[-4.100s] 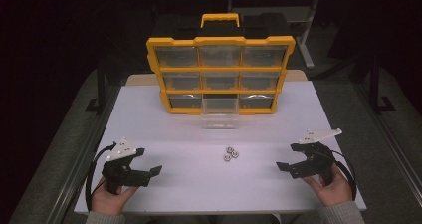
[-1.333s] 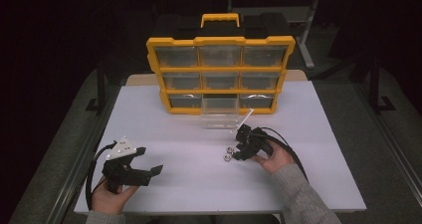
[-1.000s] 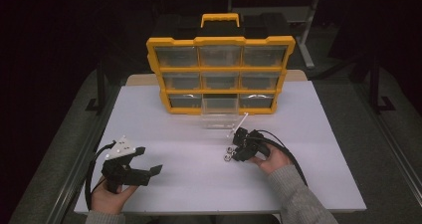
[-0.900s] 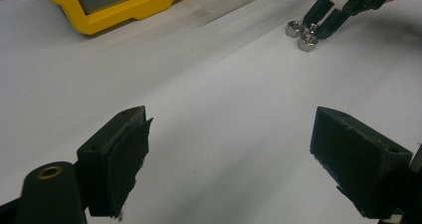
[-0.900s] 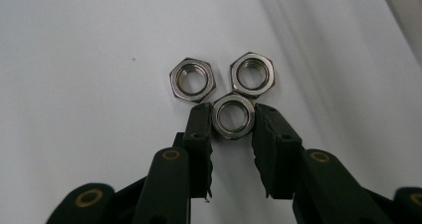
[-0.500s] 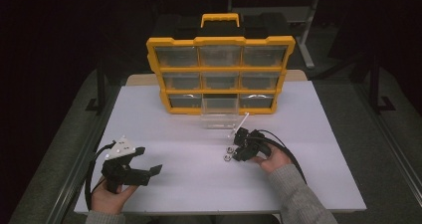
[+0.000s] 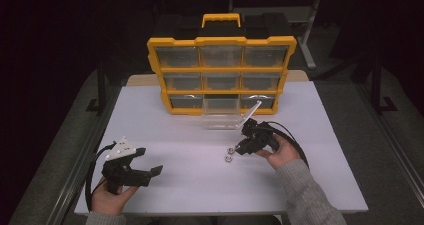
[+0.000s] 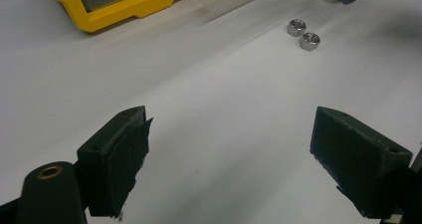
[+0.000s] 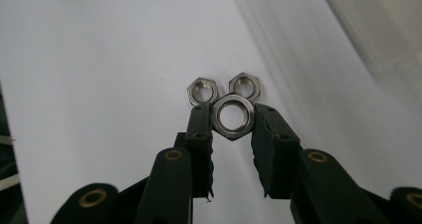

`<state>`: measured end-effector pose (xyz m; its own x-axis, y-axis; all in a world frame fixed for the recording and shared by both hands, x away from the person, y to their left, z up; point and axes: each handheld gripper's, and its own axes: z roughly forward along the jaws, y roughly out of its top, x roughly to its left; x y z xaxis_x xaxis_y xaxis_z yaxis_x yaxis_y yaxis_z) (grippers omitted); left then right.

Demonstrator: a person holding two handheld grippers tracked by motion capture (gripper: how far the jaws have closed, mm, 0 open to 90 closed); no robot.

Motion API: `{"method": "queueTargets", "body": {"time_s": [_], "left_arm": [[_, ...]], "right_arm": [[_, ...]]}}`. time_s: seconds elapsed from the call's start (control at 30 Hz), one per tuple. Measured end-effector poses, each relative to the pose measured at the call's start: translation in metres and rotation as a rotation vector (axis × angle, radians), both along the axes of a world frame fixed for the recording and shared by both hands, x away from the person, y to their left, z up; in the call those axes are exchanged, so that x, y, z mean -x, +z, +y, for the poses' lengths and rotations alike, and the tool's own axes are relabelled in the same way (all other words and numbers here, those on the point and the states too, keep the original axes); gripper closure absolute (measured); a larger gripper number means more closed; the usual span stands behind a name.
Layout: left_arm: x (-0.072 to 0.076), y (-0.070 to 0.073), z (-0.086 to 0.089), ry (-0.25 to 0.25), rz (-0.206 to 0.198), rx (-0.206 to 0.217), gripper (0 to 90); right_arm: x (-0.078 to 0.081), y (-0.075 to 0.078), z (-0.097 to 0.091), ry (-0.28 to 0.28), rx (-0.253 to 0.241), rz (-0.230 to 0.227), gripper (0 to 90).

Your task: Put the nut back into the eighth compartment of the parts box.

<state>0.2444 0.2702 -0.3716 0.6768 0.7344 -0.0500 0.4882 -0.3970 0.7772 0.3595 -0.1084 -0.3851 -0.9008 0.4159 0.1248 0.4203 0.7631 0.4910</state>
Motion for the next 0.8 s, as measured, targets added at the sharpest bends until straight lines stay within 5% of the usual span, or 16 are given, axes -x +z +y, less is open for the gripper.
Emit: {"method": "queueTargets", "body": {"time_s": [0.8], "left_arm": [[-0.001,0.002,0.003,-0.001,-0.004,-0.004,15.0]], "right_arm": [[-0.027,0.080,-0.004,-0.001,-0.053,-0.056,69.1]]}}
